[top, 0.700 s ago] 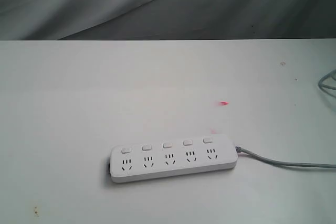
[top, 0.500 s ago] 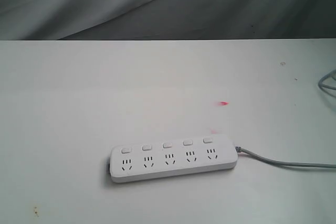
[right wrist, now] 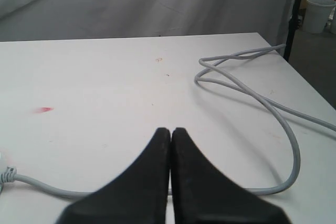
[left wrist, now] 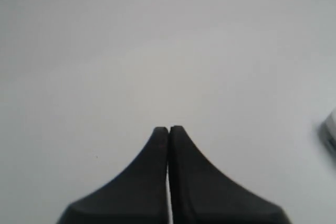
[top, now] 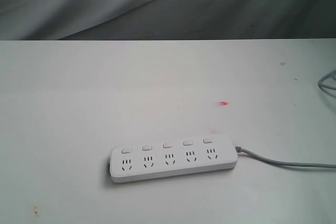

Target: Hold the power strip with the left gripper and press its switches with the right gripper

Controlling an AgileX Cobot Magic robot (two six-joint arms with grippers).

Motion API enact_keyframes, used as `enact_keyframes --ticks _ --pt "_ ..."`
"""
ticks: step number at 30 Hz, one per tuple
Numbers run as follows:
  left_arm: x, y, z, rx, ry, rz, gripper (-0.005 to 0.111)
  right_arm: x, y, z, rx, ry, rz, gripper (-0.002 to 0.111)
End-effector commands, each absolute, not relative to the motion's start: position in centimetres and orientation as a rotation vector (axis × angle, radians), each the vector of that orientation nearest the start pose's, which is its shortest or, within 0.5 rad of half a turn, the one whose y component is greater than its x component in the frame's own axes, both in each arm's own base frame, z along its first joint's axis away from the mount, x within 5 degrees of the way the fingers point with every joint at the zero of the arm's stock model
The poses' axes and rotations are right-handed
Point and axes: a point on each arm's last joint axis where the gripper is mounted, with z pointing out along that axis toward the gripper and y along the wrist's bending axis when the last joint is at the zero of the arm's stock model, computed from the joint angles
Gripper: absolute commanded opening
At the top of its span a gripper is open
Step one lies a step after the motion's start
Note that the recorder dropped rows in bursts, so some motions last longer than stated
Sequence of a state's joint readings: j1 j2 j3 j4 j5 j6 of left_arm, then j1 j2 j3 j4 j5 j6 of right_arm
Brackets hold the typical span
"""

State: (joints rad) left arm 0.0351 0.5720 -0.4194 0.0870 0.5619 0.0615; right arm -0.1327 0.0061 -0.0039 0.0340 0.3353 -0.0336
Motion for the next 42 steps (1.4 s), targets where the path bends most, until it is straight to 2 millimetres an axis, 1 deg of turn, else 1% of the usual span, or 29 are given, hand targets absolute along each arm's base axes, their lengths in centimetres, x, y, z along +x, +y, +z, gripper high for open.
enact_keyframes --ticks 1,3,4,5,6,9,11,14,16,18,20,22,23,25,29,32,35,37,39,42 --pt "14.8 1.0 32.8 0.077 2.21 0.154 0.001 5.3 -0.6 18.3 0.112 1.815 -0.096 0.0" --pt "16.3 0.9 36.2 0.033 2.147 0.11 0.001 5.3 -0.6 18.3 0.112 1.815 -0.096 0.0" --pt "16.8 0.7 37.7 -0.002 2.112 0.06 0.001 5.3 -0.6 18.3 0.112 1.815 -0.096 0.0" --pt "17.4 0.5 38.9 -0.032 2.079 0.006 0.001 5.3 -0.6 18.3 0.112 1.815 -0.096 0.0" --pt "17.9 0.4 40.1 -0.037 2.039 -0.008 0.001 5.3 -0.6 18.3 0.112 1.815 -0.096 0.0" --pt "18.7 0.4 42.5 -0.035 1.964 -0.006 0.001 5.3 -0.6 18.3 0.112 1.815 -0.096 0.0" --pt "18.9 0.4 43.4 -0.035 1.934 -0.006 0.001 5.3 -0.6 18.3 0.112 1.815 -0.096 0.0" --pt "19.0 0.7 43.7 -0.018 1.909 0.039 0.001 5.3 -0.6 18.3 0.112 1.815 -0.096 0.0" --pt "19.4 0.7 43.1 0.015 1.933 0.067 0.001 5.3 -0.6 18.3 0.112 1.815 -0.096 0.0" --pt "20.1 0.3 42.0 0.107 1.975 0.057 0.001 5.3 -0.6 18.3 0.112 1.815 -0.096 0.0" --pt "21.0 -0.4 40.6 0.294 1.997 0.044 0.001 5.3 -0.6 18.3 0.112 1.815 -0.096 0.0" --pt "22.0 -0.6 39.5 0.494 1.977 0.062 0.001 5.3 -0.6 18.3 0.112 1.815 -0.096 0.0" --pt "22.9 -0.8 38.4 0.641 1.942 0.0 0.001 5.3 -0.6 18.3 0.11 1.815 -0.095 0.0" --pt "23.8 -0.7 37.5 0.717 1.901 -0.102 0.001 5.3 -0.6 18.3 0.11 1.815 -0.095 0.0" --pt "24.7 1.2 35.3 0.772 1.88 -0.24 0.001 5.3 -0.6 18.3 0.11 1.815 -0.095 0.0" --pt "24.9 2.9 33.2 0.811 1.913 -0.364 0.001 5.3 -0.6 18.3 0.11 1.815 -0.095 0.0" --pt "24.8 4.3 31.8 0.834 1.936 -0.493 0.001 5.3 -0.6 18.3 0.11 1.815 -0.095 0.0" --pt "25.1 5.5 31.3 0.815 1.92 -0.489 0.001 5.3 -0.6 18.3 0.11 1.815 -0.095 0.0" --pt "25.0 5.8 31.0 0.772 1.93 -0.508 0.001 5.3 -0.6 18.3 0.11 1.815 -0.095 0.0" --pt "24.7 5.8 30.2 0.823 1.949 -0.492 0.001 5.3 -0.6 18.3 0.11 1.815 -0.095 0.0"
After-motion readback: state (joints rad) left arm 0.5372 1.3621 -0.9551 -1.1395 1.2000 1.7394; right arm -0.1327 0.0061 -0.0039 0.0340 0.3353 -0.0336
